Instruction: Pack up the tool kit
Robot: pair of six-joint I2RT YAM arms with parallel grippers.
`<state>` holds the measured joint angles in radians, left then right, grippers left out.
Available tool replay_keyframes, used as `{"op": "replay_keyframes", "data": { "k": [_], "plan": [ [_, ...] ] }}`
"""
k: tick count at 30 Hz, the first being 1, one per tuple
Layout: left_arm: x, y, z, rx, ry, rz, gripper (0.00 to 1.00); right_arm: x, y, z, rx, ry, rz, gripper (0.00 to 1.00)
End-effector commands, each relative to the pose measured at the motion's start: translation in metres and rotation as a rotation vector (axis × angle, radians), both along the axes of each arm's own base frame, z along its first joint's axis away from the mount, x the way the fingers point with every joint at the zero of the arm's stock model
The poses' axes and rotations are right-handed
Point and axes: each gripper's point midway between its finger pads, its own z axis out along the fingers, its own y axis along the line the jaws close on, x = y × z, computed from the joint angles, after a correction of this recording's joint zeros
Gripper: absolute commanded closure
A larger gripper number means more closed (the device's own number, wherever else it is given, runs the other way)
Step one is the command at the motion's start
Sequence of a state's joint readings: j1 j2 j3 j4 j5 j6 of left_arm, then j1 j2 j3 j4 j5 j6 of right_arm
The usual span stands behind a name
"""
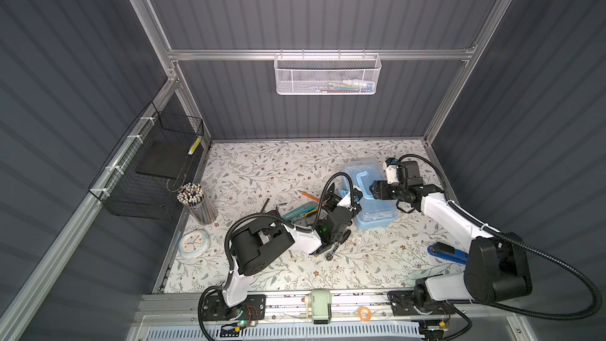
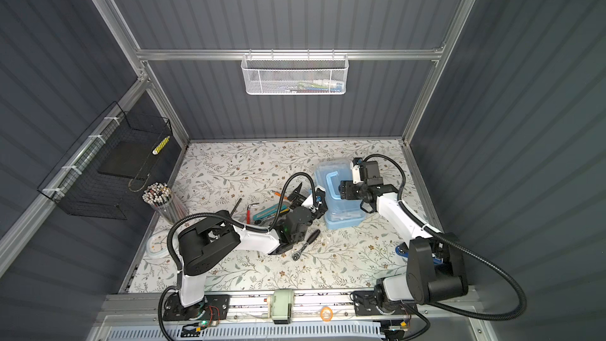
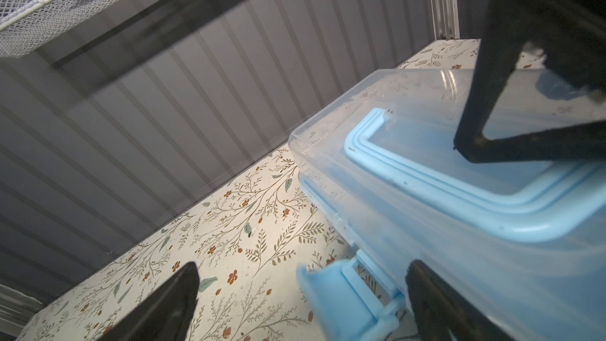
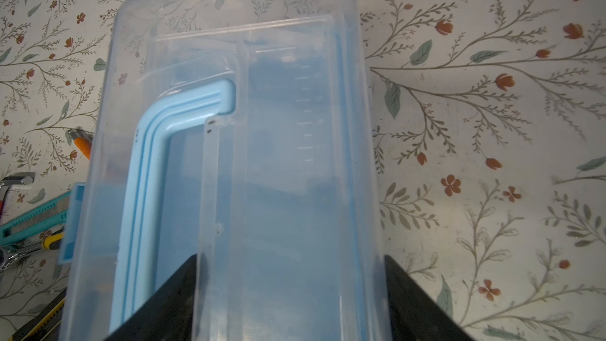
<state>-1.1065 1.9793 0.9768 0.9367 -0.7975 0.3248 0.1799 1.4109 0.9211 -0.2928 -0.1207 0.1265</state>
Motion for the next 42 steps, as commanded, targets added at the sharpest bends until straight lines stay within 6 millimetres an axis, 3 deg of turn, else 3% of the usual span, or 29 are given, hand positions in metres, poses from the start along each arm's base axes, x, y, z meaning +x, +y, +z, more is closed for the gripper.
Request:
{"op": "replay_keyframes", "data": {
  "k": [1,13,21,29,42],
  "plan": [
    [-0.007,-0.012,0.011,-0.090,0.018,-0.054,0.00,-0.045,0.004,-0.055,0.005,0.268,0.013,0.23],
    [-0.003,-0.004,0.017,-0.070,0.098,-0.022,0.00,-0.041,-0.005,-0.053,-0.007,0.250,-0.012,0.22],
    [0.008,0.011,0.011,-0.155,0.235,-0.041,0.00,-0.040,0.000,-0.041,0.048,0.214,-0.006,0.19],
    [0.014,0.018,0.012,-0.262,0.390,-0.111,0.00,-0.040,0.002,-0.041,0.069,0.221,0.006,0.20],
    [0.015,0.008,0.004,-0.311,0.497,-0.177,0.00,-0.043,0.006,-0.014,0.243,0.169,0.023,0.21]
  ]
}}
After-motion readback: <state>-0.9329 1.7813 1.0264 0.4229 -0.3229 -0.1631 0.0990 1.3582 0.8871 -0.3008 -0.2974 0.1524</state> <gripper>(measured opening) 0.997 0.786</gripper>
